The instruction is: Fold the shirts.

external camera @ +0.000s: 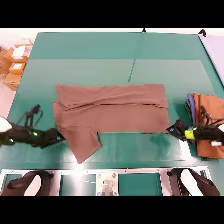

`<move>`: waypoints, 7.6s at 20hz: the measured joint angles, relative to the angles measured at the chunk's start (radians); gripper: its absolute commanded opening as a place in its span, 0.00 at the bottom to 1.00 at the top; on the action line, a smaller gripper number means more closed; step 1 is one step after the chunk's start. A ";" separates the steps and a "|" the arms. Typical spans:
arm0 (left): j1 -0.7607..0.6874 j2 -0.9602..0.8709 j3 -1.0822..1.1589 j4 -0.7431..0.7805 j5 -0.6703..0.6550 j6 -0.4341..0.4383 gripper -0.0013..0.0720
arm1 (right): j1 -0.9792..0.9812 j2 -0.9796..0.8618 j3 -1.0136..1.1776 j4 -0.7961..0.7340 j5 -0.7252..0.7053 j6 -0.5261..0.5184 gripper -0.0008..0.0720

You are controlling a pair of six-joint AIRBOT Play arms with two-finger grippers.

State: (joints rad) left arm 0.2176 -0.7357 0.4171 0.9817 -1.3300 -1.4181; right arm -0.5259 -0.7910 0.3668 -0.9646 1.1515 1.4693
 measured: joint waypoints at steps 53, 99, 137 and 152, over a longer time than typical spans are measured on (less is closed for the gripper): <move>-0.075 -0.885 0.953 -0.335 0.306 0.183 0.98 | 0.238 -0.969 1.062 0.201 -0.117 -0.006 0.65; -0.710 -1.258 1.559 0.282 0.074 -0.076 0.05 | 0.435 -0.653 1.397 0.256 0.519 0.026 0.03; -0.085 -0.928 1.512 0.501 -0.221 -0.021 0.05 | 0.757 -1.111 1.087 0.288 -0.069 0.020 0.03; -0.085 -0.928 1.512 0.452 -0.262 -0.021 0.05 | 0.027 -0.746 1.543 0.330 0.212 0.234 0.03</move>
State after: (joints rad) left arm 0.1322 -1.6638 1.9293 1.4334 -1.5917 -1.4395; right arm -0.4988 -1.5372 1.9099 -0.6346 1.3640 1.7035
